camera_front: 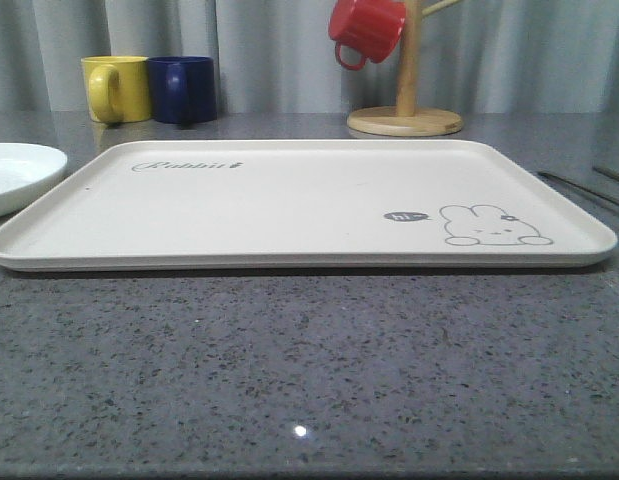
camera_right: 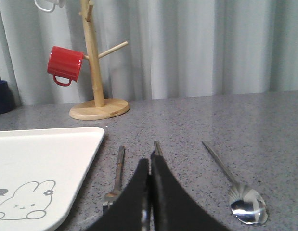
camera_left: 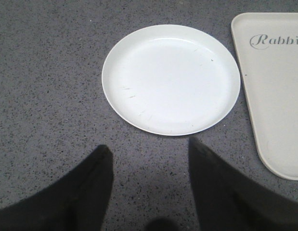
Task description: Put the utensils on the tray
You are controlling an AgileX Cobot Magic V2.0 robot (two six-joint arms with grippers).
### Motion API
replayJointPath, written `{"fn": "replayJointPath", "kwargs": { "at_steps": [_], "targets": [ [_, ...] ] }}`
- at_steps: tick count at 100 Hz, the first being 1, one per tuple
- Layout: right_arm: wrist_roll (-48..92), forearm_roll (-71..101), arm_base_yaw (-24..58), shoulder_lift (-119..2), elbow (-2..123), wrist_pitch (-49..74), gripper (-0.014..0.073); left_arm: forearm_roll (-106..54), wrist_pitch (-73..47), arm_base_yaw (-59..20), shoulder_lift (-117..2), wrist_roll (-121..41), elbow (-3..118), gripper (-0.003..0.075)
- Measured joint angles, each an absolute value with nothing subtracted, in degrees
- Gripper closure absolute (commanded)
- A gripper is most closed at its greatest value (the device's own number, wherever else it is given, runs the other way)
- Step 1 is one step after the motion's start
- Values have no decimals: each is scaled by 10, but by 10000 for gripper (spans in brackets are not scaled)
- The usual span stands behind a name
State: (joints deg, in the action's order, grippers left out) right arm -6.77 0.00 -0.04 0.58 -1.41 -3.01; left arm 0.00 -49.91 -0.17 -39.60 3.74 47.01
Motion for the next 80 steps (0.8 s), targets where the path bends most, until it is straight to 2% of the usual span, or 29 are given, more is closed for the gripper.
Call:
{"fn": "replayJointPath", "kwargs": {
  "at_steps": [25,61,80],
  "targets": [
    [-68,0,0,6,-14,-30,662,0,-500,-1,-438,39,483,292],
    [-68,0,0,6,-14,-30,662,0,-509,2,-687,51,630,292],
    [-68,0,0,6,-14,-30,662,-4,-513,38,-790,52,706,292]
  ]
}}
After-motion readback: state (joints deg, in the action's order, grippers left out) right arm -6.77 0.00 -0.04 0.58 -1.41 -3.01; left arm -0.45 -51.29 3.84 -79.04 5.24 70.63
